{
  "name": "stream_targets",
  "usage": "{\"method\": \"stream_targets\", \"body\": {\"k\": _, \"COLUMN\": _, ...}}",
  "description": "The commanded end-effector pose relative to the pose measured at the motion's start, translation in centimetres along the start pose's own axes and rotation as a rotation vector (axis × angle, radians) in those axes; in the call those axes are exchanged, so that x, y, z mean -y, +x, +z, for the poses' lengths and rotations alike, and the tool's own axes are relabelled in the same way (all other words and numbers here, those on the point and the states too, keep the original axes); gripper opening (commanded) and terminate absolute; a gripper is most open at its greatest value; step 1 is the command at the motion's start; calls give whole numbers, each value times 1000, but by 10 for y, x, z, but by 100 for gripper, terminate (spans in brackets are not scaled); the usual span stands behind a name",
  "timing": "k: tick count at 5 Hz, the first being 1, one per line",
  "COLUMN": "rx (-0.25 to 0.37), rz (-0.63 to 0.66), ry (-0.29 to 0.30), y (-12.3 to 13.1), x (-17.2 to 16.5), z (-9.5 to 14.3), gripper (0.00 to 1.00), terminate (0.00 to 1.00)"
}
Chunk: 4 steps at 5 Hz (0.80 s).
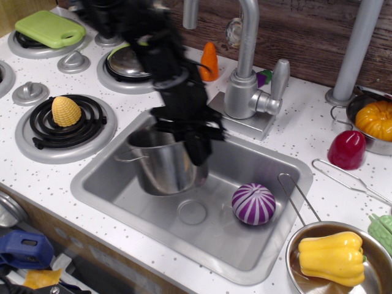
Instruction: Flip pot upright in sink
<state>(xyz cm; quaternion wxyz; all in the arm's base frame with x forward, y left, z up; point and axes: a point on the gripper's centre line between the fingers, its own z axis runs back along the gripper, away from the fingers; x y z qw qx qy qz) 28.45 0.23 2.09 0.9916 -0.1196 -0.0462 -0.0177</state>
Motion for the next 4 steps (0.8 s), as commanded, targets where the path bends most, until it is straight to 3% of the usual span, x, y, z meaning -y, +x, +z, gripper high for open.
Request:
{"method": "stream_targets", "body": {"k": 1, "rx": 135, "rz": -60, "ry": 289, "y": 6, "x": 6, "z": 1, "gripper": 100, "terminate": 0}}
{"method": "stream_targets", "body": {"k": 2, "rx": 162, "rz": -96, "ry": 362, "y": 4, "x": 4, "z": -8, "gripper": 100, "terminate": 0}}
{"method": "stream_targets", "body": {"k": 3, "rx": 162, "rz": -96, "ry": 362, "y": 4, "x": 4, "z": -8, "gripper": 100, "terminate": 0}}
{"method": "stream_targets", "body": {"k": 4, "rx": 162, "rz": -96, "ry": 362, "y": 4, "x": 4, "z": -8, "gripper": 100, "terminate": 100}}
